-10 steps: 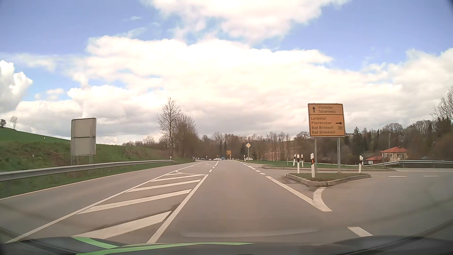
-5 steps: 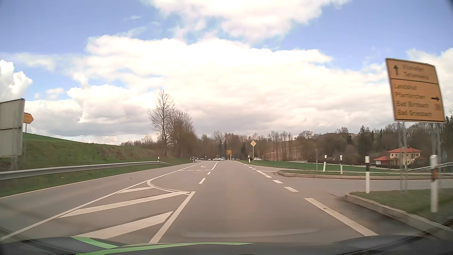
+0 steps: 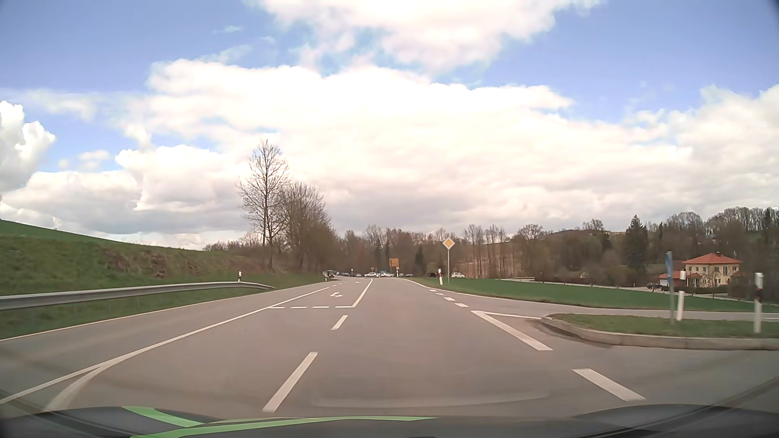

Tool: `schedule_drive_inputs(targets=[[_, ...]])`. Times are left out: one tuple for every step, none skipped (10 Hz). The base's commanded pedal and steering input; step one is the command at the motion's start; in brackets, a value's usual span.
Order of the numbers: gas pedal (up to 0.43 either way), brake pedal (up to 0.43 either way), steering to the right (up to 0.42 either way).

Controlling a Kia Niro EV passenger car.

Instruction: Follow the waypoints while adhering to traffic rules and regulations

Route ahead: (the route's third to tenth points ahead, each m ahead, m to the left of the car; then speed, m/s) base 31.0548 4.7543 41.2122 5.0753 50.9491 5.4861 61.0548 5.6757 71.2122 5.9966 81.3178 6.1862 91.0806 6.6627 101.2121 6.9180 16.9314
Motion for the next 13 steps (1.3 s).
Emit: schedule_drive_inputs(targets=[[0.169,0.0,-0.001],[0.169,0.0,-0.001],[0.169,0.0,-0.001],[0.169,0.0,-0.001],[0.169,0.0,-0.001],[0.157,0.0,-0.001],[0.15,0.0,-0.001],[0.13,0.0,-0.001],[0.087,0.0,-0.001],[0.0,0.0,0.0],[0.0,0.0,0.0],[0.0,0.0,0.0],[0.0,0.0,-0.001]])
